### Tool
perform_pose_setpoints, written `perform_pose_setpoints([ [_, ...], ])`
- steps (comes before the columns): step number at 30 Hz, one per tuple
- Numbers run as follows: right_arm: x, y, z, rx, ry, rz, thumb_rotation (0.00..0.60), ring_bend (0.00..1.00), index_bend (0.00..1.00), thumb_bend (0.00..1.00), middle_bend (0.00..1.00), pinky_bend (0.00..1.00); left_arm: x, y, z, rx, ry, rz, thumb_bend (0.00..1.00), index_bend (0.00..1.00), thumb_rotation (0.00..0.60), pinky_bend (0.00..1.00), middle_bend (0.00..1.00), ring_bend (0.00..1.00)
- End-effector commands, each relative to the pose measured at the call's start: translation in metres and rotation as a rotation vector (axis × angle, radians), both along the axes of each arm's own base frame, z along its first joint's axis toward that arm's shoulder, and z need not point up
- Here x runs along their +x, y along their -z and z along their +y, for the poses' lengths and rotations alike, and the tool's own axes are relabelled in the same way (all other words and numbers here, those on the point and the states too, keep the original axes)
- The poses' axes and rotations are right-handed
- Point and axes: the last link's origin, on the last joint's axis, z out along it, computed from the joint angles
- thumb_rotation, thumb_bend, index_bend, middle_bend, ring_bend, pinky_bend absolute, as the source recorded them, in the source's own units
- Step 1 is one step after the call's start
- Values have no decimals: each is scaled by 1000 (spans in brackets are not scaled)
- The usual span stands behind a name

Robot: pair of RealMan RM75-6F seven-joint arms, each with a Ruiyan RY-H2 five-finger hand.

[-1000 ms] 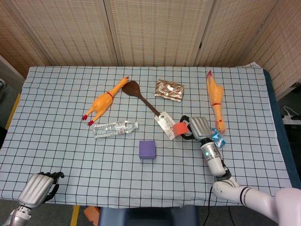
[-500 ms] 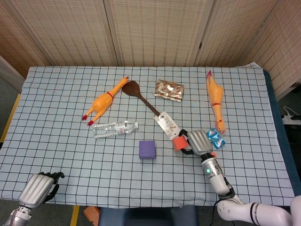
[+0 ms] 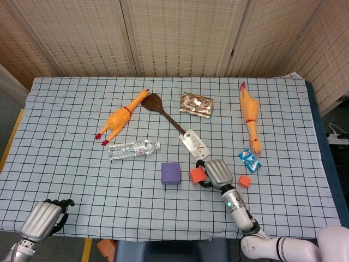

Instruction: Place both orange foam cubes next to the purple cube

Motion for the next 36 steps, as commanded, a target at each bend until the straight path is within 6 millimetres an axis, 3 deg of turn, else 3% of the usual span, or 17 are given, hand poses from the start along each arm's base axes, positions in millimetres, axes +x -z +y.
perform_pose_setpoints([
  [1, 3, 5, -1, 3, -6, 1, 600, 848, 669, 118, 986, 909, 0, 0, 0, -2, 2, 1, 496, 396, 600, 596, 524, 569],
  [14, 21, 14, -11, -19, -1, -35, 600, 849, 669, 118, 989, 910, 0, 1, 0, -6, 2, 0, 496, 396, 600, 596, 524, 569],
  [30, 27, 31, -13, 8, 22, -65, 600, 850, 668, 119, 989, 910, -1, -1, 0, -11, -1, -11, 497, 396, 600, 596, 524, 569],
  [36, 23, 31, -12, 25, 14, -38, 600, 849, 525, 118, 989, 910, -1, -2, 0, -8, 0, -15, 496, 396, 600, 596, 524, 570],
])
